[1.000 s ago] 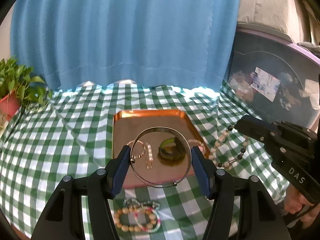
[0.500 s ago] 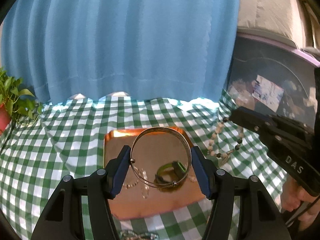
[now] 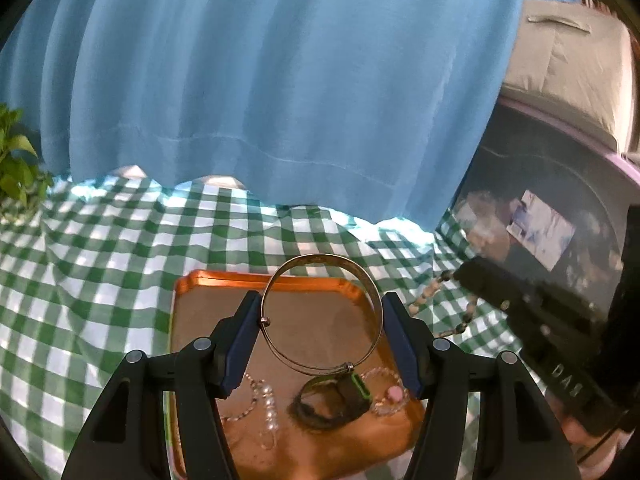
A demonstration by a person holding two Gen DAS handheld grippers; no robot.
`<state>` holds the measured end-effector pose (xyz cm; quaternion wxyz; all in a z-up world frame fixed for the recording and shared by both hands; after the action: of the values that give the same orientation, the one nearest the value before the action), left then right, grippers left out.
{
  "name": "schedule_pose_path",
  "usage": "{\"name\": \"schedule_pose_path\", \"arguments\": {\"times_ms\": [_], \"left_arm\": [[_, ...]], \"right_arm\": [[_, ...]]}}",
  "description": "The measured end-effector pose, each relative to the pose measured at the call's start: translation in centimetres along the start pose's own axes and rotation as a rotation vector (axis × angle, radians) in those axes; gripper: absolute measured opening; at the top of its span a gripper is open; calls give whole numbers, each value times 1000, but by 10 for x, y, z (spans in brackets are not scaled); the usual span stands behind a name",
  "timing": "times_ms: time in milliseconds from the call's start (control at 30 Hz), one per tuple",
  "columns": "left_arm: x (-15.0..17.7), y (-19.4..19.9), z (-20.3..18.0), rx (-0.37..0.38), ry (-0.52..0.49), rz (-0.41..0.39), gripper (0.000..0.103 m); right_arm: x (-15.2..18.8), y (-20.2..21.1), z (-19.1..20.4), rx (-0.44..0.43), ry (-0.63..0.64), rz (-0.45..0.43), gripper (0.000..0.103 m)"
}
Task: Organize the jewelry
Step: 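Carry the bangle over the copper tray with the left tool while the right tool carries its bracelet, then open the left tool to drop the bangle in the tray while the right tool releases its bracelet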
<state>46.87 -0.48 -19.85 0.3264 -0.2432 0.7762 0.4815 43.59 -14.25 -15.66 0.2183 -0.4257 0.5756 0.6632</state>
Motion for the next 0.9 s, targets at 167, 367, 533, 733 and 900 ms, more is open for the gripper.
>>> {"name": "schedule_pose_path", "arguments": {"times_ms": [167,367,533,733,900], "left_arm": [[-4,-16,18,-5,40,5,61],[12,-58,62,-131,70,129,61],[30,-87,83,-142,133,240,61],[26,-92,92,-175,140,243,61],[35,-108,105,-222,145,303,61]], "right_arm": [[1,-19,5,-24,-13,14,6],[12,-55,-2,-18,-37,64,6],[32,-86,-16,-7,-72,142,6],[31,-93,-17,-49,-94,143,6],[52,-120,-18,-56,-108,230,6]]}}
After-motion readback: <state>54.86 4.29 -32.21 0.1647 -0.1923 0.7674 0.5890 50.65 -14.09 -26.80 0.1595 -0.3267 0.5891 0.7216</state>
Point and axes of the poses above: each gripper's, at about its wrist camera, not at the fingertips, and y roughly against the way its jaws point, z to its left, x to its underside, the point moved 7 cm from there along -y, roughly the way its jaws point, and after that the axes turned 6 degrees about z, right-handed, at the moved point
